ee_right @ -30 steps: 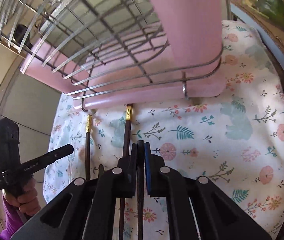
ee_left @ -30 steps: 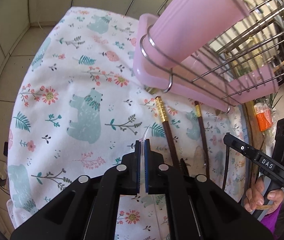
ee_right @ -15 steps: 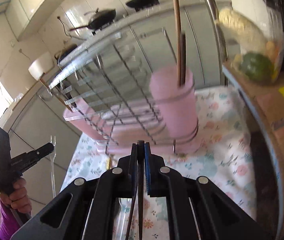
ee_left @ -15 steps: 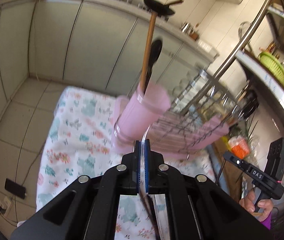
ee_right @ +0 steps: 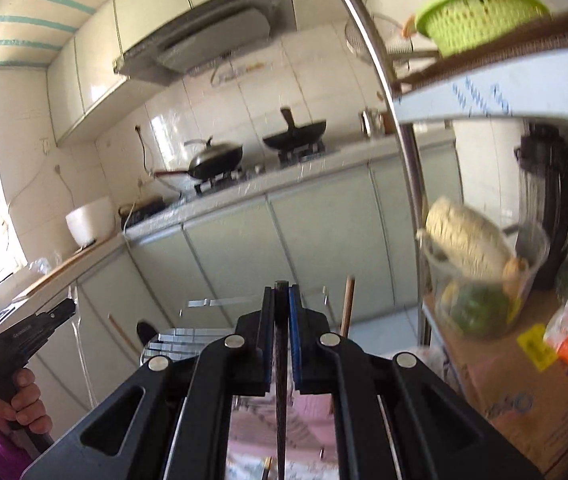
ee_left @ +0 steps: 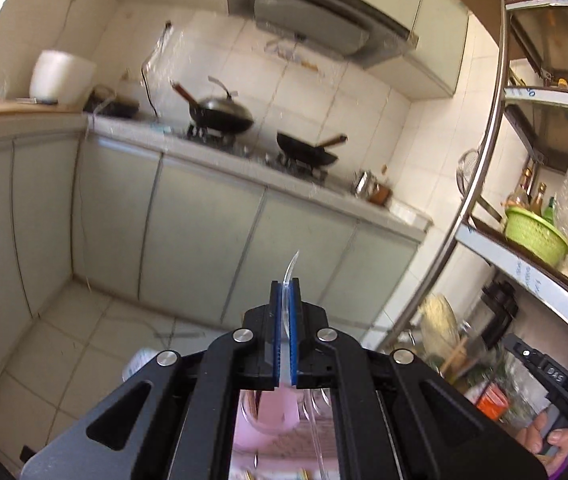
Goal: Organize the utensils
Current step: 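Lift the silver utensil with the left tool while the right tool lifts its chopstick toward the cups, then lower the silver utensil into a pink cup while the right tool inserts its chopstick, then grasp a gold-tipped chopstick with the left tool while the right tool grasps another, then lift both gold-tipped chopsticks and carry them above the pink cups, then lower both chopsticks into the pink cups and open both tools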
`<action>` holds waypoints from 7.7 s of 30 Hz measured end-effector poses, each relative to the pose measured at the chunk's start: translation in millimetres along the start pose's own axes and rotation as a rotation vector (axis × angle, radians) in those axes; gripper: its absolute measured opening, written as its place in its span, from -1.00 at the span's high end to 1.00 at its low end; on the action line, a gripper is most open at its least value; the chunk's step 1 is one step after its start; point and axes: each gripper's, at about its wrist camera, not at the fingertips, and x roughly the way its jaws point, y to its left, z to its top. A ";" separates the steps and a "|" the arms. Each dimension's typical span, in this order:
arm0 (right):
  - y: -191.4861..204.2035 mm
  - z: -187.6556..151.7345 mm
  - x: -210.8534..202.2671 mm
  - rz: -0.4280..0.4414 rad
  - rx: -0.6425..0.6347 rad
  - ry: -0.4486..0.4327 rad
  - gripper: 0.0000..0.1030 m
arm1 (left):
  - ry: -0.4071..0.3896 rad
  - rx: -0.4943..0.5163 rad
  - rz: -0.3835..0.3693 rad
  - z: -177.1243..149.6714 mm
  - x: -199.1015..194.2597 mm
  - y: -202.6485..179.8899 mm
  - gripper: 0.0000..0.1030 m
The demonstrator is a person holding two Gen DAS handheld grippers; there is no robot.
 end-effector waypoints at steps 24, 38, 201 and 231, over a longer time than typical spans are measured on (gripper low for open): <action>-36.7 -37.2 65.6 -0.126 -0.025 -0.034 0.87 | -0.253 0.212 0.181 -45.4 59.6 -18.1 0.96; -50.4 -82.1 59.8 -0.111 0.066 0.086 0.88 | -0.077 0.131 0.123 -107.4 48.4 2.7 0.95; 10.8 44.2 -47.8 -0.075 -0.055 -0.174 0.89 | 0.021 -0.044 -0.031 61.1 -25.8 -1.0 0.90; -29.7 -20.9 36.0 -0.128 -0.023 -0.008 0.89 | 0.121 -0.037 0.085 0.3 45.7 22.4 0.90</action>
